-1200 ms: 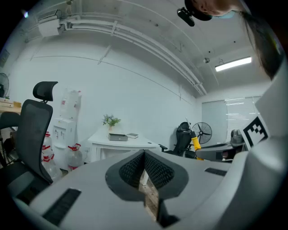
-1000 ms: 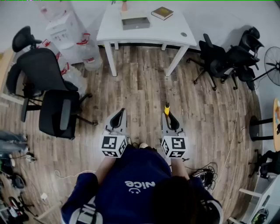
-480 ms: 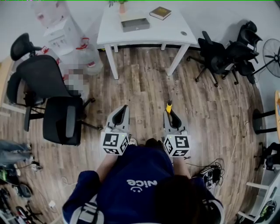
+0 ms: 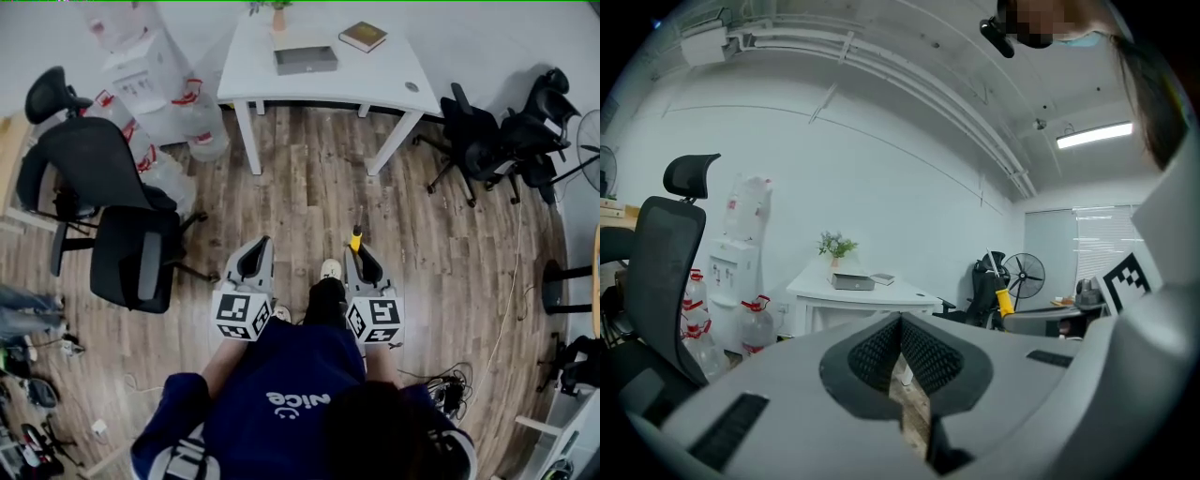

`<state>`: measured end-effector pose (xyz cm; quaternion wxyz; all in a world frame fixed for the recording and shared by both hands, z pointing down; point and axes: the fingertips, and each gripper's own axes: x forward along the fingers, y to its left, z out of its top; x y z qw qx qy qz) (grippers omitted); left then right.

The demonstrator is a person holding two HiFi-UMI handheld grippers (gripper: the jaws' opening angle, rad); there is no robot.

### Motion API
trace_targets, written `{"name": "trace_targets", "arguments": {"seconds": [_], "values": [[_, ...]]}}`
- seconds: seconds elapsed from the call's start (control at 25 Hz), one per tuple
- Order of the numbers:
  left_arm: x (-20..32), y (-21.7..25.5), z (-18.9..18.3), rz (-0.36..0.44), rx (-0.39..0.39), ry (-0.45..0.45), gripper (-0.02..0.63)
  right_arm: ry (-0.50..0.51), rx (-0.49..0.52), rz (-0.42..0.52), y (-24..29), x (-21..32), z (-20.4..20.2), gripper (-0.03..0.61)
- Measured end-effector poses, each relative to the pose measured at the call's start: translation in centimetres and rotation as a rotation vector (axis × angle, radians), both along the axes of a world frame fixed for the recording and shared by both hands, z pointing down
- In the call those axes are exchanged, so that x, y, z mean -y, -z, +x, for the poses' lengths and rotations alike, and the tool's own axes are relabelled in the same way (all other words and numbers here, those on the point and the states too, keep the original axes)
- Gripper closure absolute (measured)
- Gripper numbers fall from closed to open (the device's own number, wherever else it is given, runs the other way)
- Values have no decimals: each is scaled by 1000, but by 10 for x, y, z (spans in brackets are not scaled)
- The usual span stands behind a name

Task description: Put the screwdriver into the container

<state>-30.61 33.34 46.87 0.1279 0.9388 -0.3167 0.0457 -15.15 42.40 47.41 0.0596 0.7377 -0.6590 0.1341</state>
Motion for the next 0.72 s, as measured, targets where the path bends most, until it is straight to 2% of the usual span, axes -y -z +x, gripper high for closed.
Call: {"name": "trace_targets", "arguments": {"seconds": [0.16,0.36,0.56,0.72], "values": [[25,1,31,-1,12,40,597,47,20,-6,-3,34,33,485],[60,9,93,-2,22,67,597,109,27,0,2,81,92,485],[93,20,164,-23,-22,101,597,167,11,24,15,121,160,485],[101,20,205,-41,-43,119,597,192,3,36,22,139,205,485]]}}
